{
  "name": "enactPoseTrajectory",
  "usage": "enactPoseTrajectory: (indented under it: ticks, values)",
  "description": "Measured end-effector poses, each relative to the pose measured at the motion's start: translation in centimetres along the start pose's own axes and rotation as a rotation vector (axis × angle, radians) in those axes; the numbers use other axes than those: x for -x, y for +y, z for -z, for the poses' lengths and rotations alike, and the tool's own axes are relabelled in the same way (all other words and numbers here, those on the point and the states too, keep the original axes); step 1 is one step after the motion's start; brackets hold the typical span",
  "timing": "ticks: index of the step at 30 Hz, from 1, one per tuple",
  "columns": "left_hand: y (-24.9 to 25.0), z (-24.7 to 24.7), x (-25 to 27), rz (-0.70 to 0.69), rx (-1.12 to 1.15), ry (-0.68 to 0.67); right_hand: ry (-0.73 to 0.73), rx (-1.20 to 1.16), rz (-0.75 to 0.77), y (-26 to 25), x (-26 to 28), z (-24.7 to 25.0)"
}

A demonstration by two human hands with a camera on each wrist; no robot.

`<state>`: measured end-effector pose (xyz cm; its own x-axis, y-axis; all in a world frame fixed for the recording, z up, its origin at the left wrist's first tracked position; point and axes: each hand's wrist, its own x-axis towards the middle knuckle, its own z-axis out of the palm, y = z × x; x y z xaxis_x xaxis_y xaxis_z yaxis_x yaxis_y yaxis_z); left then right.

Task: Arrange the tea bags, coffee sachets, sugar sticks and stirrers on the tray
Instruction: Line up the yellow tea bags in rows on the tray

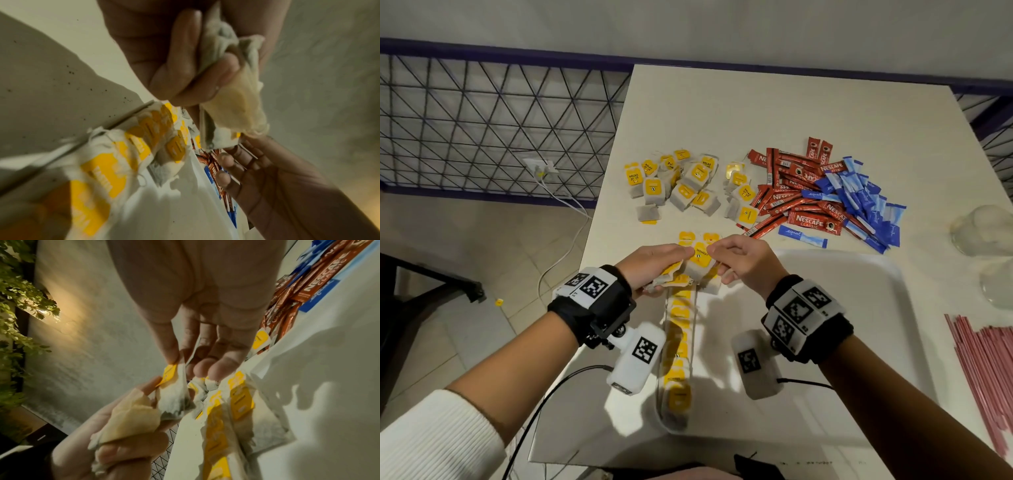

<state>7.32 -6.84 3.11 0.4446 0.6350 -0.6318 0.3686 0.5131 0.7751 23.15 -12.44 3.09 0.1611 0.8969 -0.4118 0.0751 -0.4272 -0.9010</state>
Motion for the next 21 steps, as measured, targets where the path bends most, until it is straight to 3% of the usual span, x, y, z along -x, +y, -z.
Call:
enactPoseTrajectory:
  ticks: [6,14,18,21]
  values:
    - [-0.2,-0.3,-0.7,-0.149,-0.232,0.048,-0.072,0.040,-0.030,0.5,0.3,0.9]
    - [0.0,0.3,-1.1,-0.189,-0.278,0.055,-0.221,0.229,-0.060,-0.2,0.8,3.1]
    - [0.5,0.6,-0.6,-0.179,-0.342,-0.007,-0.286,0.242,-0.087,-1.3,0.9,4.4]
    - [0.8,0.4,-0.1,-0.179,-0.392,-0.079,-0.257,0.154,-0.066,-2.2,0.7,5.2]
